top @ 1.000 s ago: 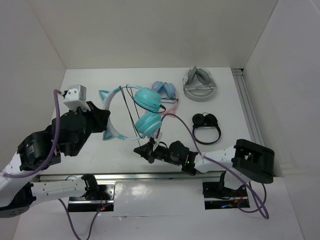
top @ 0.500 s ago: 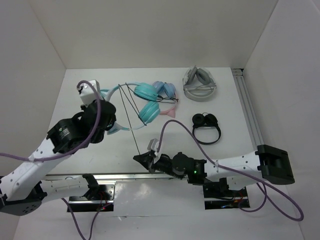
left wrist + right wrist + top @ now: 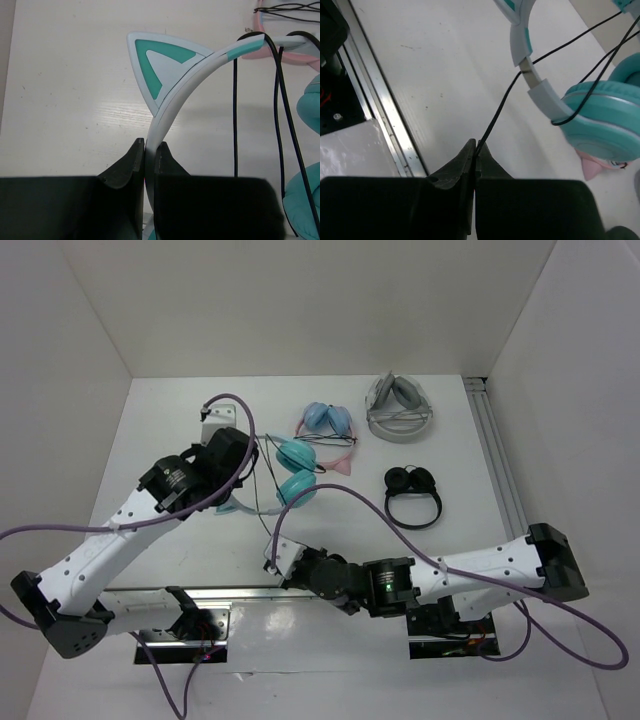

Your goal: Wrap the headphones

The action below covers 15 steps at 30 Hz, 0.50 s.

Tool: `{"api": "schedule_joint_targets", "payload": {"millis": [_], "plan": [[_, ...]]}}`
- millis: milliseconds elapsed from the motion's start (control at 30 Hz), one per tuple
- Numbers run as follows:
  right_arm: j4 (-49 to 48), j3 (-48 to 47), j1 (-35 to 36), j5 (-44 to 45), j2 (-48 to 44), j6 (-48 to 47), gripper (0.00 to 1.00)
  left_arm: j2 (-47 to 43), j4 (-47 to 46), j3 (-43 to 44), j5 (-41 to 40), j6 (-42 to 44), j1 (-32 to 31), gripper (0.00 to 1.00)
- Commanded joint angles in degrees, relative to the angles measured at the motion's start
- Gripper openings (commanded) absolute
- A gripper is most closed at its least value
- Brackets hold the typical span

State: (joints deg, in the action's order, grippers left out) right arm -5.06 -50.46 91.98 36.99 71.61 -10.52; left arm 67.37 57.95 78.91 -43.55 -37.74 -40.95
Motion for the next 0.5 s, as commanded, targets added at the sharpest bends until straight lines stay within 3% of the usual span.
{"api": "schedule_joint_targets", "payload": {"millis": [0,267,467], "plan": [[10.04,-5.79,2.40,2.11,-0.42,-3.97,0.00,-2.51,-8.29,0.10,-2.33,5.56,-0.09,0.00],[17.97,-13.25,9.08,16.68,3.79,-10.03,0.01,1.18,-2.32,2.65,-1.27,9.44,-2.21,0.00],[21.93,-16.96,9.88,22.41,6.34,-13.20,0.01,1.88,-1.53,0.81,-0.14,11.98,-6.50,0.00]]}}
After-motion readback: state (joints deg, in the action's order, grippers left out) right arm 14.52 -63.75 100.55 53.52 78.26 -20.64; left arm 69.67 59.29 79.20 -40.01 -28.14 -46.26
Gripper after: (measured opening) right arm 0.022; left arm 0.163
